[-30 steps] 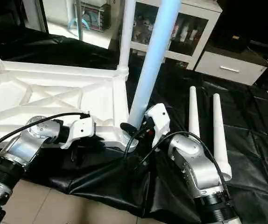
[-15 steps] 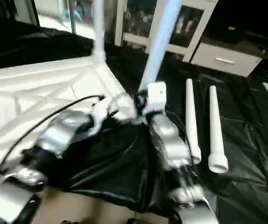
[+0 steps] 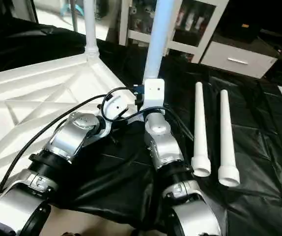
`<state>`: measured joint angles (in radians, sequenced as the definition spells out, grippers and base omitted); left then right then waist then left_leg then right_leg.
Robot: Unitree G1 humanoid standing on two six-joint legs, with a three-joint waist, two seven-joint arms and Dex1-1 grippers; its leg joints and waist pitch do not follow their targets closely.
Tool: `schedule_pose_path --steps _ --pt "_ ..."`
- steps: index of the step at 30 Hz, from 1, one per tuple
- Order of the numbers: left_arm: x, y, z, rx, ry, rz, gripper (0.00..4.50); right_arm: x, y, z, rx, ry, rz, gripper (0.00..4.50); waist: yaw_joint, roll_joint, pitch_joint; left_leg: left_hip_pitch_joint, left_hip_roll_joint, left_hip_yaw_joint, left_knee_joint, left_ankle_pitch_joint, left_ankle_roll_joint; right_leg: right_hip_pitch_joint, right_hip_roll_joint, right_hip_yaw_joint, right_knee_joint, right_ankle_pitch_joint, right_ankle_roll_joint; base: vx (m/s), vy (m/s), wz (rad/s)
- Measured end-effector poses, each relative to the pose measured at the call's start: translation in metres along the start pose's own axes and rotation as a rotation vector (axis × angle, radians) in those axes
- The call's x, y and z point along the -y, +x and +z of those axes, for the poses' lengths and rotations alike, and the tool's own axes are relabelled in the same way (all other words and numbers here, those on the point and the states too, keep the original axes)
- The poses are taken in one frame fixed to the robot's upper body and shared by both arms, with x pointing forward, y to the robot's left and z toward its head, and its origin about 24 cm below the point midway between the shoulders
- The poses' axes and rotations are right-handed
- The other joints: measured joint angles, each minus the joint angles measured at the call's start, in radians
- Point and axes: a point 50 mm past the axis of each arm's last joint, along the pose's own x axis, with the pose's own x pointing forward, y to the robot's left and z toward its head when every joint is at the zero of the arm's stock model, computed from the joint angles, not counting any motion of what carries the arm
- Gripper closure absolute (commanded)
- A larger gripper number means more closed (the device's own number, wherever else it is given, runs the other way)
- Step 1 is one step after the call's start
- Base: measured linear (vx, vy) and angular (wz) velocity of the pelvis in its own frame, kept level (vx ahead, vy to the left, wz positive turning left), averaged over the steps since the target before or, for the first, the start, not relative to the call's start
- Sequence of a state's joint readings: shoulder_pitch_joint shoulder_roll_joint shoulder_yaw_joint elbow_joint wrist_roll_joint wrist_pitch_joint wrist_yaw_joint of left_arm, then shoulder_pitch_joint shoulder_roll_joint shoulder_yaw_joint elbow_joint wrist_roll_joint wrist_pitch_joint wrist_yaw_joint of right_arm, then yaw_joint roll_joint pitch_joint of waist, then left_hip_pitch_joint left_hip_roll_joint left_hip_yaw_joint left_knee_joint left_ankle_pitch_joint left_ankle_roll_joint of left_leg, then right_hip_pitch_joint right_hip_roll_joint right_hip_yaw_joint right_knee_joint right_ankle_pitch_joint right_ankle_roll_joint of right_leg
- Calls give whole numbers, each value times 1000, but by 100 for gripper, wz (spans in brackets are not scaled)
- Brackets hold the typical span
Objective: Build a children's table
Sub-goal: Pick table leg
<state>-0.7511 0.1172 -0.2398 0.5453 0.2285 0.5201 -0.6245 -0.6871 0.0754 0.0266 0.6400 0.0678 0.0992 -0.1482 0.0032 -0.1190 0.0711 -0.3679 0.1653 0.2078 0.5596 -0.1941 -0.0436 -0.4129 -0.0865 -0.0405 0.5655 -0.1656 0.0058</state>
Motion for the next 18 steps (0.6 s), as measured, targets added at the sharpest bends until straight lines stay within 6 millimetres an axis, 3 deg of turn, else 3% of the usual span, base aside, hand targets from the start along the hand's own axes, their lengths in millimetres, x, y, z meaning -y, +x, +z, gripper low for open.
schedule_pose_path --steps 7,11,18 --pt "-6 -6 -3 -2 9 -18 450 3 3 3 10 71 67 267 -6 -4 2 -1 2 0 5 0 -1 -4 2 2 10 -1 -1 0 0 0" --pt "-16 -23 -13 13 133 -89 450 18 -2 12 25 100 272 267 -4 9 11 -1 6 1 6 2 0 -5 5 2 11 -1 -1 0 0 0" --pt "-16 -49 -29 44 274 -301 450 45 -25 26 -79 -7 664 267 22 19 18 0 11 1 6 5 2 -6 10 0 14 -4 -8 0 0 0"
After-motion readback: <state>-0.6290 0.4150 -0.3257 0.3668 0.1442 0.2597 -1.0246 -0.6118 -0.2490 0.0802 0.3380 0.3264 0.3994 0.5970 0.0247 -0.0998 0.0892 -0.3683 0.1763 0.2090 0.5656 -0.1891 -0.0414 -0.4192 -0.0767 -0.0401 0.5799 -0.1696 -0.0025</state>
